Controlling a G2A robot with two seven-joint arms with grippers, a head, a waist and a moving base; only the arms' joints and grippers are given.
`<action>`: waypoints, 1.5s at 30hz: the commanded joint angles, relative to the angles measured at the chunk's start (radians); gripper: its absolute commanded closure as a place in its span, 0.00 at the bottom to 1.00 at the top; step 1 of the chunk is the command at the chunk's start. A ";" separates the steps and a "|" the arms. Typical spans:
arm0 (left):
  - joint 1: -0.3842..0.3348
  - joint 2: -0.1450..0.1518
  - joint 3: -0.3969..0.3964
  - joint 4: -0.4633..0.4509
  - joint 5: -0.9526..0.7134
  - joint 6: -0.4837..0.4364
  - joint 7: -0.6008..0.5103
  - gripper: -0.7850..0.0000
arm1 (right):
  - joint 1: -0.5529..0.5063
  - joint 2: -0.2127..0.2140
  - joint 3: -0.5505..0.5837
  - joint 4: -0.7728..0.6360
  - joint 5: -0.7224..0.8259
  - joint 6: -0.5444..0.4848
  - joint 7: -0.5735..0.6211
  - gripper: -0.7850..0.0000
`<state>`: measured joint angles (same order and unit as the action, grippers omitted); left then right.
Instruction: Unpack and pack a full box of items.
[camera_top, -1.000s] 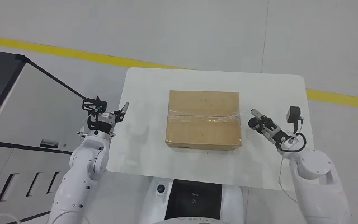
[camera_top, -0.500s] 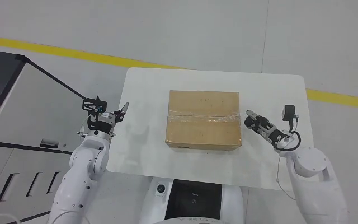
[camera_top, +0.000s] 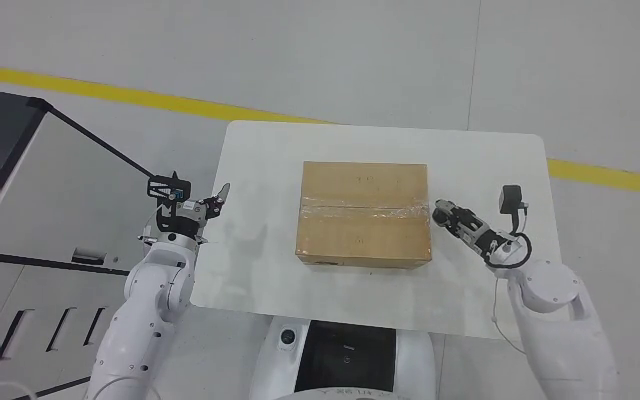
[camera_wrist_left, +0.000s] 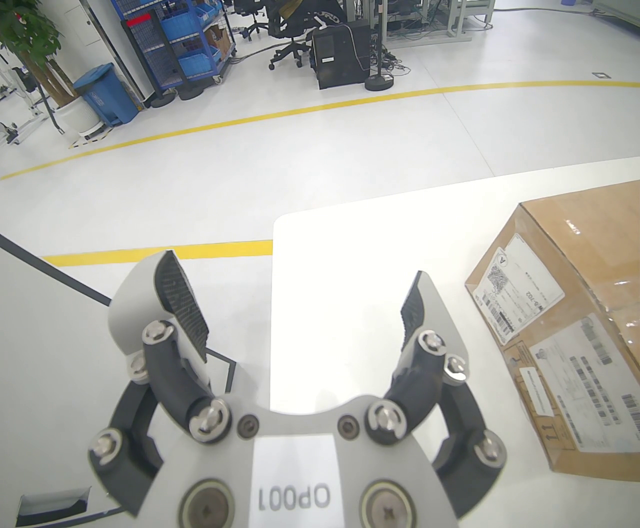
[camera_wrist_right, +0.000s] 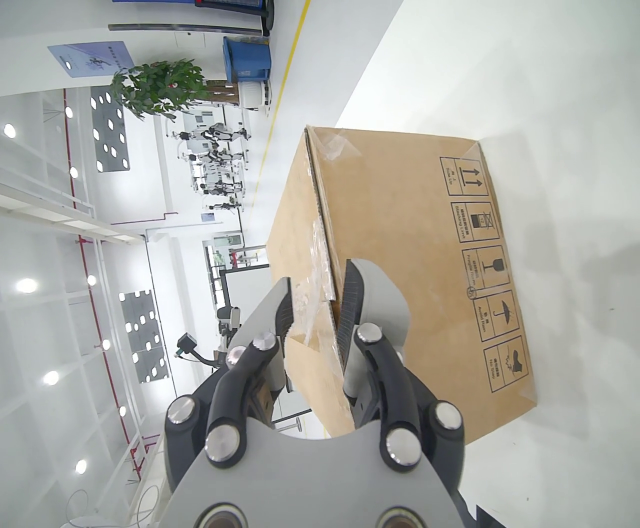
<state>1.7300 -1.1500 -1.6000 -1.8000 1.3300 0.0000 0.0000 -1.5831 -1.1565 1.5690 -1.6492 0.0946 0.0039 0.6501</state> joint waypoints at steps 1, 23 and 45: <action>0.000 0.000 0.000 0.000 0.000 0.000 0.000 0.00 | 0.002 0.000 -0.001 -0.001 0.001 -0.007 -0.003 1.00; 0.000 0.000 0.000 0.000 0.000 0.000 0.000 0.00 | 0.121 -0.003 -0.131 -0.233 0.056 0.029 0.071 1.00; 0.000 0.000 0.000 0.000 0.000 0.000 0.000 0.00 | 0.173 -0.008 -0.211 -0.282 0.071 0.048 0.094 1.00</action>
<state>1.7300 -1.1500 -1.6000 -1.8000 1.3300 0.0000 0.0000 -1.4306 -1.1633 1.3841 -1.9185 0.1734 0.0494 0.7307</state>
